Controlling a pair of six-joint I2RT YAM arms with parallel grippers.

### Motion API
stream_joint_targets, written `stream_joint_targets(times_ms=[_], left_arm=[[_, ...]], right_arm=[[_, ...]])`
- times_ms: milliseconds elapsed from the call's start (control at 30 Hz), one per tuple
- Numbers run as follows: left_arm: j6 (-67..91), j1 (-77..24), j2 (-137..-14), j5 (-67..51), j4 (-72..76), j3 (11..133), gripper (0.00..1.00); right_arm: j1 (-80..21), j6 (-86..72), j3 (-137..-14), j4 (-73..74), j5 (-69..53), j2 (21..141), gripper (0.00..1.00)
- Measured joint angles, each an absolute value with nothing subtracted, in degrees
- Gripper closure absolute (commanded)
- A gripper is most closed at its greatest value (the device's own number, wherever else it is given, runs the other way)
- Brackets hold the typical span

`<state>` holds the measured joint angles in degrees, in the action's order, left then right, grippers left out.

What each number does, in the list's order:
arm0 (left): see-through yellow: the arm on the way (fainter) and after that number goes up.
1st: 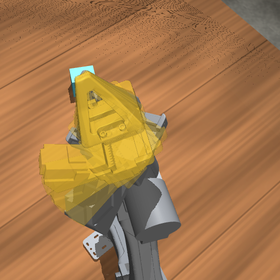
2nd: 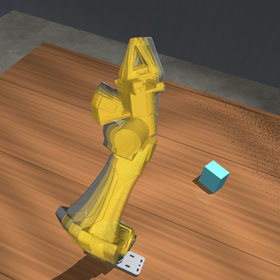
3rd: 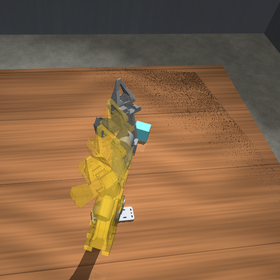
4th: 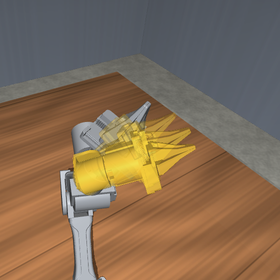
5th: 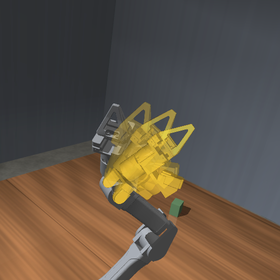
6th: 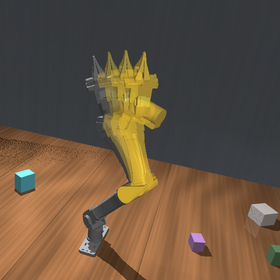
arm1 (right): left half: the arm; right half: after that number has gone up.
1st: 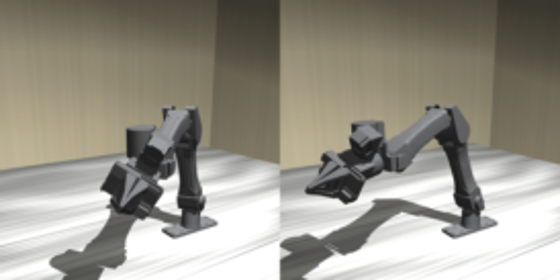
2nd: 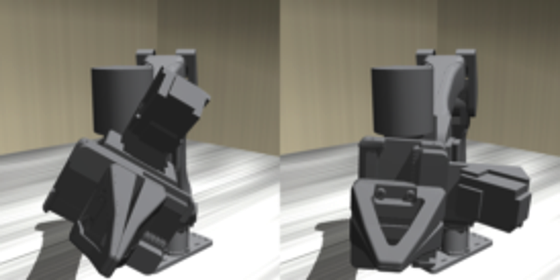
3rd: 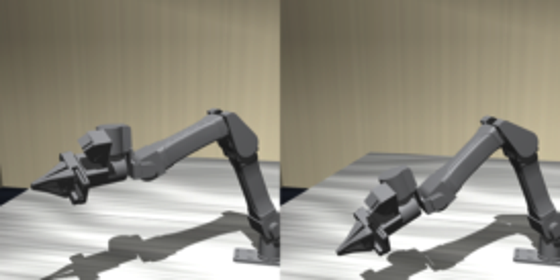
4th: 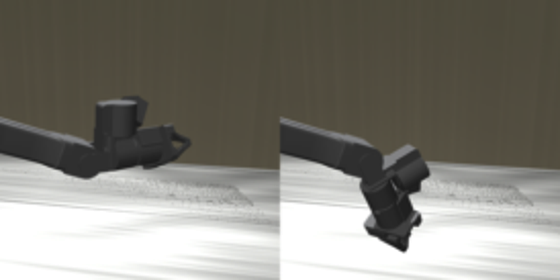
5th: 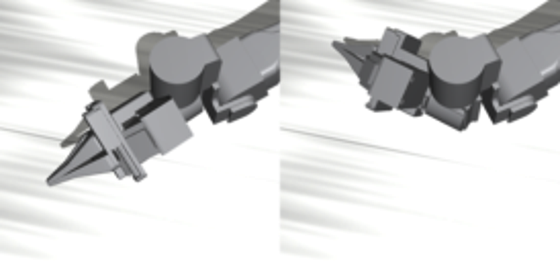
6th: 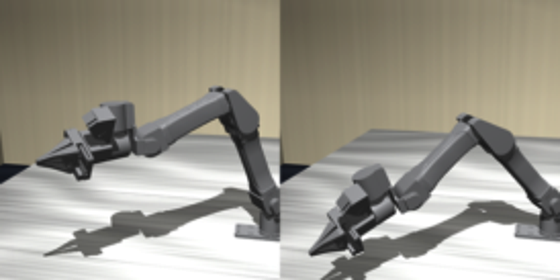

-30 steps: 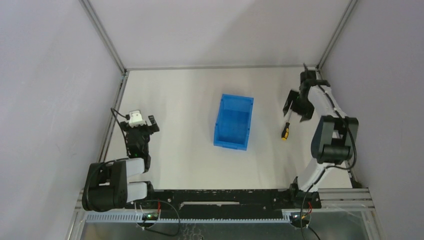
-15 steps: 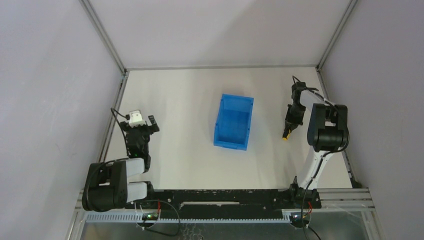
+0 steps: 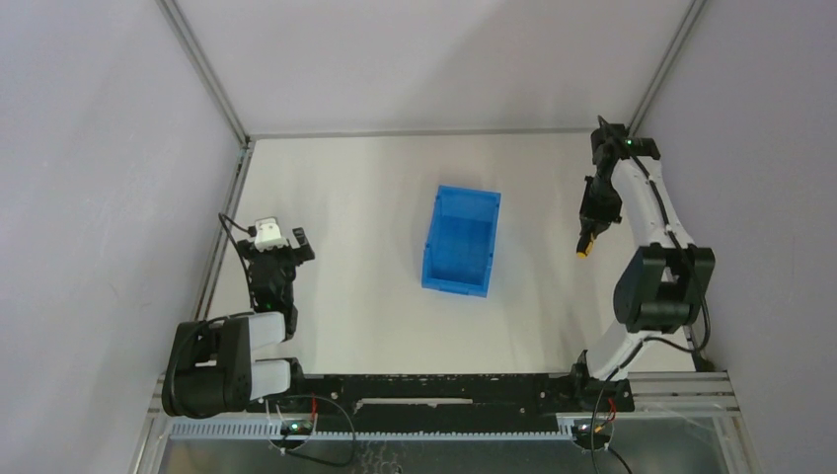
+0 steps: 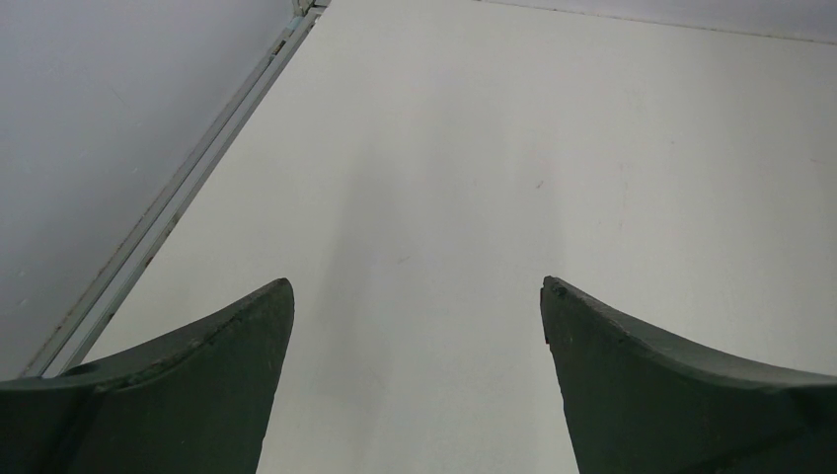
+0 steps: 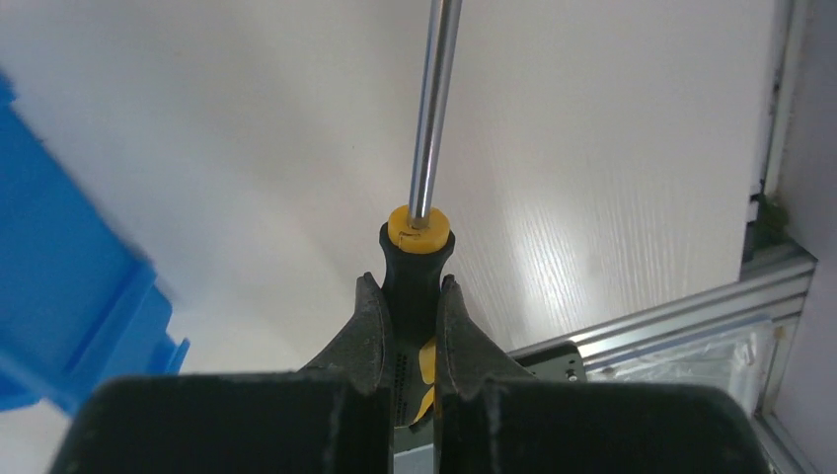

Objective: Put the screwdriver in the bin

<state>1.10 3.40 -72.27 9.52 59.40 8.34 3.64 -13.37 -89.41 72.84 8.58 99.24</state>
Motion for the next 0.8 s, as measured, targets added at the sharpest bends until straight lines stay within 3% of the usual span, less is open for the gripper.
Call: stream_joint_targets(times_ms=[300,533,800], left_arm=[[1.1,3.4,-72.27,9.52,59.37,8.34,0.0],[1.1,3.4,-72.27,9.52,59.4,8.34,0.0],[1.1,3.4,-72.27,9.52,59.4,8.34,0.0]], right_arm=[[-2.07,-15.29,-91.2,78.48,7.92,93.67,1.0],[-19.29,-20.23,-92.58,72.27,3.29,94.15,1.0],[-34.44,-22.5,-106.3,70.17,1.17,102.41,1.0]])
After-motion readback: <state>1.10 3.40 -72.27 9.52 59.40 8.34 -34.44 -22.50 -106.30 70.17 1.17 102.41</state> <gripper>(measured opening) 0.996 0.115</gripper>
